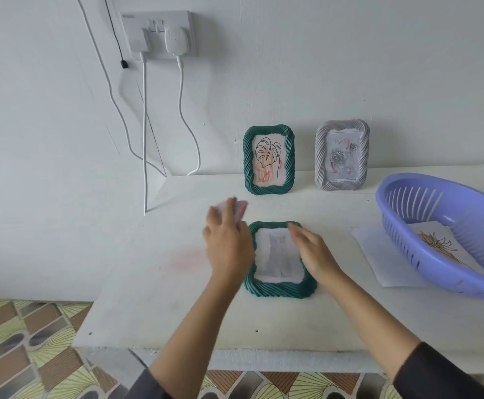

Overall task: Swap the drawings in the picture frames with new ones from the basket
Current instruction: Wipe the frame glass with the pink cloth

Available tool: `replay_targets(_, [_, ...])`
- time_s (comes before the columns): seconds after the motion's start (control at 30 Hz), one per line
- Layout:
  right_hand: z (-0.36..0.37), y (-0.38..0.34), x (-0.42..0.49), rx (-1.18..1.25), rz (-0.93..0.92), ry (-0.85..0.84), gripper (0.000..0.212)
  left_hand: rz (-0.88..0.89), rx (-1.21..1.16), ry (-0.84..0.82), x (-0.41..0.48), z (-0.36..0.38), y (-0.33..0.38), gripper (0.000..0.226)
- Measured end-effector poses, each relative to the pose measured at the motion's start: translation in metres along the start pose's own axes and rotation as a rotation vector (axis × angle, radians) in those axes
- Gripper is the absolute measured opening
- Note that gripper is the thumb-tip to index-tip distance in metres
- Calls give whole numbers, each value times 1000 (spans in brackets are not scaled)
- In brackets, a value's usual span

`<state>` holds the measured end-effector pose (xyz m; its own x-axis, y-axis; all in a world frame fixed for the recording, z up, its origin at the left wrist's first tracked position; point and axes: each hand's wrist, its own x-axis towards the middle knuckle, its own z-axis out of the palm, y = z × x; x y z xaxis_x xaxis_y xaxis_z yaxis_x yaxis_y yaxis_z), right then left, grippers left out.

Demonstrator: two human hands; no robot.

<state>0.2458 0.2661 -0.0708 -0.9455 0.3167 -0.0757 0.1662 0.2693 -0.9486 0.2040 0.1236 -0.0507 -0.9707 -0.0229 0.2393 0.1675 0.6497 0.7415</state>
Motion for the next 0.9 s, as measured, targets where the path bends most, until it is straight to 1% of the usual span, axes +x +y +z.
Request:
replay_targets(0.03, [-6, 8, 1, -202, -41, 47, 42, -32, 121, 45, 6, -7, -11, 49])
replay_targets(0.1, [-16, 26, 1, -469, -44, 65, 46, -116, 350, 74, 15, -19, -34, 49])
replay_targets(0.13, [-19, 33, 1, -540, -30, 62, 47, -156, 446, 35, 19, -20, -48, 49])
replay_targets(0.17, [-19, 38, 1, -579, -15, 51, 48, -188, 524, -43, 20, -20, -61, 49])
replay_targets(0.23, [-16, 46, 0, -620, -21, 33, 48, -207, 607, -207, 20, -16, -86, 51])
replay_targets(0.27, [-15, 48, -1, -638, -29, 32, 48, -200, 621, -246, 19, -14, -94, 53])
replay_targets(0.37, [-14, 50, -2, -664, -51, 48, 47, -189, 635, -274, 20, -13, -101, 56])
replay_targets(0.5, [-14, 50, -2, -690, -57, 47, 47, -193, 658, -303, 22, -15, -98, 56])
replay_targets(0.67, [-14, 50, -3, -689, -54, 41, 48, -134, 687, -325, 23, -17, -102, 54])
replay_targets(0.83, [-15, 51, -4, -725, -45, 20, 54, -111, 699, -405, 27, -23, -104, 55])
replay_targets(0.9, [-15, 52, -4, -742, -49, 17, 55, -115, 686, -390, 27, -25, -99, 54])
